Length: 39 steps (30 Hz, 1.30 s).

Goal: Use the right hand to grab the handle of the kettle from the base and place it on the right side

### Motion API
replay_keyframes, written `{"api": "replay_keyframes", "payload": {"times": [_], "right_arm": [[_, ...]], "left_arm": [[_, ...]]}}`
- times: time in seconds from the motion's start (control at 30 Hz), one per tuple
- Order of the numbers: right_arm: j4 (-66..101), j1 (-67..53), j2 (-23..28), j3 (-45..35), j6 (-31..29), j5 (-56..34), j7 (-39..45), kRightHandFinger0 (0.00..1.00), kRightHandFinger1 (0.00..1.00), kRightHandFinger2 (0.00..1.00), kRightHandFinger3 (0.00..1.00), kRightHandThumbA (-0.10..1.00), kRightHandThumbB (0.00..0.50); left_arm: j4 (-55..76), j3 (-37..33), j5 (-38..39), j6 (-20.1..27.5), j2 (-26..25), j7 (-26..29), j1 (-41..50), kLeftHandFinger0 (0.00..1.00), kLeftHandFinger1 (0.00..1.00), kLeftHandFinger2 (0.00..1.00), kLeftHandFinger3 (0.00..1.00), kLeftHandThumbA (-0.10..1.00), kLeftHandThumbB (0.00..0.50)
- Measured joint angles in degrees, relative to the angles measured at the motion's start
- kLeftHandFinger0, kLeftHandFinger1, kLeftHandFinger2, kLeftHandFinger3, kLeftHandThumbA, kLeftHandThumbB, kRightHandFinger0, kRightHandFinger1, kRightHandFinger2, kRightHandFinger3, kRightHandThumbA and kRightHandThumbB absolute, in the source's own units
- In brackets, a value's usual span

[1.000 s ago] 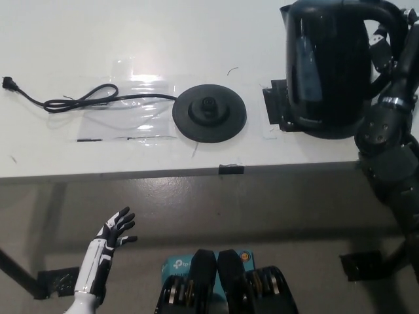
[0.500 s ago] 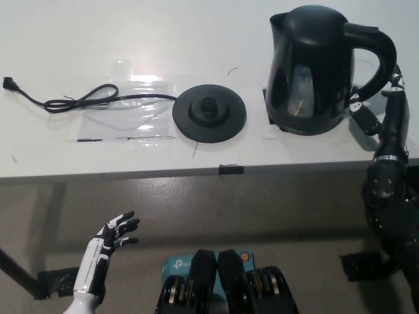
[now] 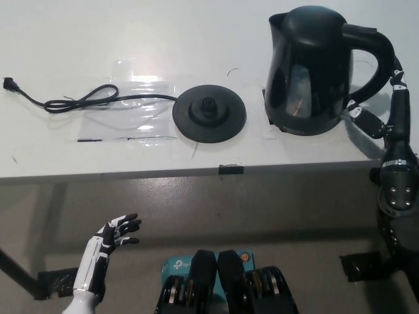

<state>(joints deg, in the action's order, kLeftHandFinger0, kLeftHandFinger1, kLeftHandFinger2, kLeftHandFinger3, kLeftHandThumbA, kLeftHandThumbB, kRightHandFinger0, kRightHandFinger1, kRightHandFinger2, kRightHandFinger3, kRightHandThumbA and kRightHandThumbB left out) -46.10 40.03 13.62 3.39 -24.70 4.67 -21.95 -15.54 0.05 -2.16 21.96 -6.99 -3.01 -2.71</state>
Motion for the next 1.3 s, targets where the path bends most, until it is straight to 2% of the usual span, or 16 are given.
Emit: {"api": "replay_keyframes", "payload": {"times": [0.07,0.13,0.2,0.27,0.3,0.4,0.53,0.6,0.67,0.73,0.8,0.93,1.03,1.2,1.3], "right_arm": [[5.69,-2.45,-0.35,-0.92,0.02,-1.54,1.37,1.00,1.00,1.00,1.00,1.00,0.468],[10.13,-4.39,-0.89,-1.80,0.05,-2.69,2.13,1.00,1.00,1.00,1.00,1.00,0.500],[14.66,-6.28,-1.46,-2.39,0.15,-3.42,2.33,1.00,1.00,1.00,1.00,1.00,0.500],[18.67,-7.91,-1.86,-2.84,0.37,-3.54,2.34,1.00,1.00,1.00,1.00,1.00,0.486],[20.95,-8.87,-2.05,-3.09,0.46,-3.53,2.31,1.00,1.00,1.00,1.00,1.00,0.453],[27.06,-11.45,-2.79,-4.01,0.71,-3.41,2.08,1.00,1.00,1.00,1.00,1.00,0.461],[34.68,-14.69,-4.55,-5.23,0.90,-2.89,1.67,1.00,1.00,1.00,1.00,1.00,0.439],[39.68,-17.05,-6.30,-5.65,0.89,-1.78,1.22,1.00,1.00,1.00,1.00,1.00,0.410],[44.04,-19.56,-8.28,-5.52,0.88,0.56,0.35,1.00,1.00,1.00,1.00,1.00,0.320],[46.47,-21.76,-9.33,-4.24,0.88,2.79,-0.82,1.00,1.00,1.00,1.00,1.00,0.367],[48.06,-23.91,-9.32,-1.88,0.88,5.17,-1.99,1.00,1.00,1.00,1.00,1.00,0.356],[48.83,-28.28,-8.21,6.20,0.61,9.23,-4.19,1.00,1.00,1.00,1.00,1.00,0.298],[42.71,-29.29,-7.53,10.68,0.33,12.47,-5.96,1.00,1.00,1.00,1.00,1.00,0.222],[29.44,-28.90,-5.02,15.72,0.26,13.17,-5.64,1.00,1.00,1.00,1.00,1.00,0.217],[27.24,-28.36,-3.29,16.27,0.26,12.94,-4.32,1.00,1.00,1.00,1.00,1.00,0.271]], "left_arm": [[-0.12,0.00,-0.01,0.00,0.01,0.00,-0.06,0.68,0.76,0.72,0.75,1.00,0.500],[-0.31,-0.01,-0.02,-0.01,0.01,0.00,-0.05,0.68,0.76,0.73,0.77,1.00,0.500],[-0.54,-0.02,-0.06,-0.02,0.02,0.01,-0.05,0.69,0.78,0.75,0.78,1.00,0.500],[-0.70,-0.02,-0.07,-0.04,0.02,0.00,-0.04,0.70,0.79,0.77,0.79,1.00,0.500],[-0.72,-0.02,-0.07,-0.07,0.02,0.01,-0.04,0.71,0.81,0.79,0.81,1.00,0.500],[-0.77,-0.01,-0.07,-0.14,0.01,0.01,-0.04,0.76,0.85,0.86,0.87,1.00,0.500],[-0.80,-0.02,-0.06,-0.29,0.03,0.00,-0.07,0.82,0.92,0.96,1.00,1.00,0.500],[-0.83,-0.01,-0.07,-0.33,0.02,0.01,-0.09,0.84,0.94,0.99,1.00,1.00,0.500],[-0.85,0.00,-0.08,-0.34,0.02,0.01,-0.16,0.86,0.97,1.00,1.00,1.00,0.500],[-0.87,-0.01,-0.08,-0.39,0.04,0.01,-0.28,0.90,0.99,1.00,1.00,1.00,0.500],[-0.87,0.04,-0.07,-0.41,0.00,0.00,-0.37,0.92,1.00,1.00,1.00,1.00,0.500],[-0.85,0.22,-0.02,-0.27,-0.16,-0.01,-0.54,0.98,1.00,1.00,1.00,1.00,0.500],[-0.85,0.23,0.09,0.02,-0.19,-0.07,-0.74,1.00,1.00,1.00,1.00,1.00,0.500],[-0.86,0.61,1.37,0.64,-0.62,-0.72,-0.74,1.00,1.00,1.00,1.00,1.00,0.500],[-1.23,0.70,2.58,1.42,-0.73,-1.35,-0.88,1.00,1.00,1.00,1.00,1.00,0.500]]}}
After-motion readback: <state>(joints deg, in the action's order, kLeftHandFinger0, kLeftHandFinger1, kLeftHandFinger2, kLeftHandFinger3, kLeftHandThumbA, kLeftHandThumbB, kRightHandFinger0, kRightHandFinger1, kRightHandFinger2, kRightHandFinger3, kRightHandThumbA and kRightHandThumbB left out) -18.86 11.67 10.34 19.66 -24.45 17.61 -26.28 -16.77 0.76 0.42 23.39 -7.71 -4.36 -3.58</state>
